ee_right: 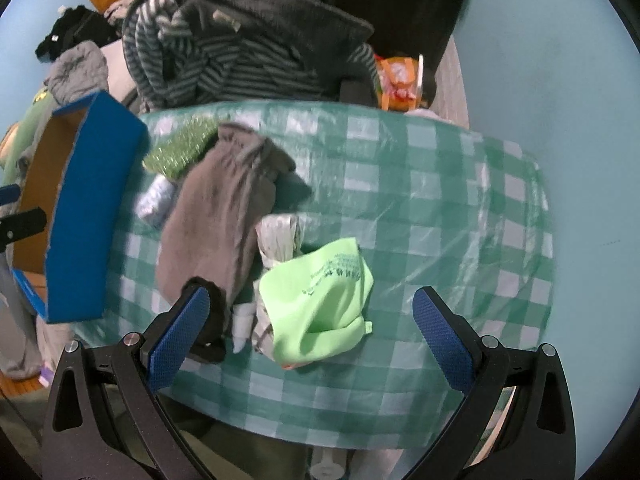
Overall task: Organize soft objects
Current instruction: 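Grasp the lime-green sock with the right gripper while the left tool approaches the white sock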
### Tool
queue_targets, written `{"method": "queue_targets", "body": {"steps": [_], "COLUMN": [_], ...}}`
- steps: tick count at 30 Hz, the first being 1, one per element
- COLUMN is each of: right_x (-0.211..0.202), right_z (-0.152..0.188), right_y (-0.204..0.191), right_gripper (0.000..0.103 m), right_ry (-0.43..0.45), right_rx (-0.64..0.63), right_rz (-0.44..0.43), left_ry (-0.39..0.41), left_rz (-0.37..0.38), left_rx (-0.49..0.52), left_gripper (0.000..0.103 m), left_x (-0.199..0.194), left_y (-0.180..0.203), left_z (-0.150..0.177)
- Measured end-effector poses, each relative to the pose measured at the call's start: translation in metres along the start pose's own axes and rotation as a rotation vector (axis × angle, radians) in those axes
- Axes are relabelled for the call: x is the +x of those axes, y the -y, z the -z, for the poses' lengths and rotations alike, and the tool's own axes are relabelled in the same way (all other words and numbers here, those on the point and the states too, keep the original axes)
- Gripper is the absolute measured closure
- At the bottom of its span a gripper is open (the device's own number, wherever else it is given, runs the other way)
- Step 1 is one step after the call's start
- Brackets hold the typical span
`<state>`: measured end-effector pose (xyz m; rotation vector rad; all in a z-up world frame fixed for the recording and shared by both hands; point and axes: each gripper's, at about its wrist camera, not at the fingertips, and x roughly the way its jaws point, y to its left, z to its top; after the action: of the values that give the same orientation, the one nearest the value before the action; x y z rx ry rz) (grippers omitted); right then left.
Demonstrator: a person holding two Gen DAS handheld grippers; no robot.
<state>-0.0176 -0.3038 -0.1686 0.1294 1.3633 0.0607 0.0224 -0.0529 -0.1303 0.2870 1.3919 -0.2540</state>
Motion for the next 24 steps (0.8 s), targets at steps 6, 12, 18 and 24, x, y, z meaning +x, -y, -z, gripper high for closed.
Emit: {"method": "queue_targets", "body": {"steps": [6,12,18,24], "right_x": [0.031,0.052,0.068,0.079], "right_z": [0.007,0.011,0.014,0.017], "right_y": [0.002,0.002,0.002,0.014], "right_gripper": [0.001,0.004,0.010,0.019], "right_ry": [-0.055,-0.093,-0.122,-0.151], "right_rx": [-0.017,-0.027,-0.025,0.015], "right_rz": [0.020,0.028,0.025,0.008], "left_ry": [-0.025,-0.048,-0.069,-0.081], "left_rz": [-0.016,-0.011,0.007,0.010], "left_rx": [0.023,0.025,0.018,0.012], "left_gripper": [0.001,0.001,0.001,0.001], "left_x": [0.017,0.032,0.048,0.062], "left_y": [0.009,0.015,0.021,0.027], "left_z": [0.002,-0.001,-0.008,-0.017]}}
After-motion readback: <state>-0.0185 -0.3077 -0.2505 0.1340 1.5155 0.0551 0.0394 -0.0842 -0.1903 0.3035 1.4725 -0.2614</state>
